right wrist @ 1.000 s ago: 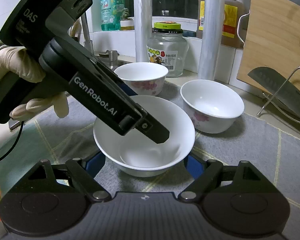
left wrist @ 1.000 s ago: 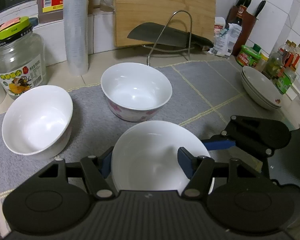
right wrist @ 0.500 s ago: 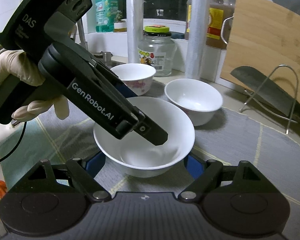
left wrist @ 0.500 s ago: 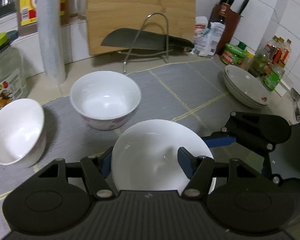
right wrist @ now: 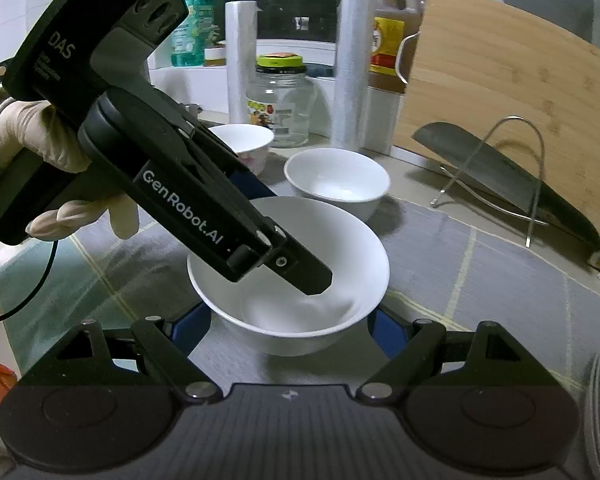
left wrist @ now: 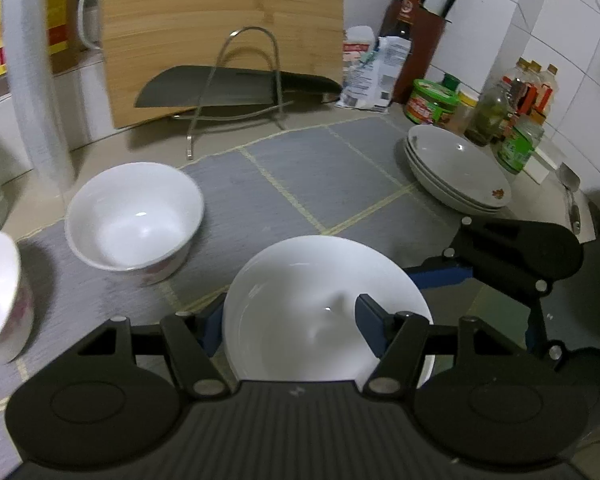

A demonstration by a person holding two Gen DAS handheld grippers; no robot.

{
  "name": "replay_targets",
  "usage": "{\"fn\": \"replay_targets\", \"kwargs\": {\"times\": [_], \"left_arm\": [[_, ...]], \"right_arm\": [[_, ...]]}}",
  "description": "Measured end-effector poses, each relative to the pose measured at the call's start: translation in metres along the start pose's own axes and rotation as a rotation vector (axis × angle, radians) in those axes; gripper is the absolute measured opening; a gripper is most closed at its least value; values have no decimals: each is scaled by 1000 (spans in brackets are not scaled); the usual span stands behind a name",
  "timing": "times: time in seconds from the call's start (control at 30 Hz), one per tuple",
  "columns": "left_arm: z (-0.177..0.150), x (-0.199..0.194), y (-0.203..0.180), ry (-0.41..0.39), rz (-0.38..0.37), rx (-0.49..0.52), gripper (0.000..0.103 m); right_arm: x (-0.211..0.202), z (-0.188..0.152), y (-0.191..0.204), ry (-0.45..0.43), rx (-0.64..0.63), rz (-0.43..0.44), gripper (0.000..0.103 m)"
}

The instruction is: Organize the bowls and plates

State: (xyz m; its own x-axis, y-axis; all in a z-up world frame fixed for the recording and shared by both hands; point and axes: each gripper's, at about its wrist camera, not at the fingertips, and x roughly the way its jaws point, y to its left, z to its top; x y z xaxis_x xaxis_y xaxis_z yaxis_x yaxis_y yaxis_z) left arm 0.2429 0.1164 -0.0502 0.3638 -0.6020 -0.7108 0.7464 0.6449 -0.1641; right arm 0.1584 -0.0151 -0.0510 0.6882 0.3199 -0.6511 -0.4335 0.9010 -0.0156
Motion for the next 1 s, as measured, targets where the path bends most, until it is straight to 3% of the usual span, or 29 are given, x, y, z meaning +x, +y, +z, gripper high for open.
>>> {"fn": "replay_targets", "kwargs": {"times": [0.6, 1.0], "left_arm": [[21, 42, -39, 15, -93, 42, 65], [24, 58, -42, 15, -95, 51, 66]], "right_arm": [[-24, -29, -36, 33, 54, -82, 89], [-14, -39, -46, 62, 66, -103, 89]]}}
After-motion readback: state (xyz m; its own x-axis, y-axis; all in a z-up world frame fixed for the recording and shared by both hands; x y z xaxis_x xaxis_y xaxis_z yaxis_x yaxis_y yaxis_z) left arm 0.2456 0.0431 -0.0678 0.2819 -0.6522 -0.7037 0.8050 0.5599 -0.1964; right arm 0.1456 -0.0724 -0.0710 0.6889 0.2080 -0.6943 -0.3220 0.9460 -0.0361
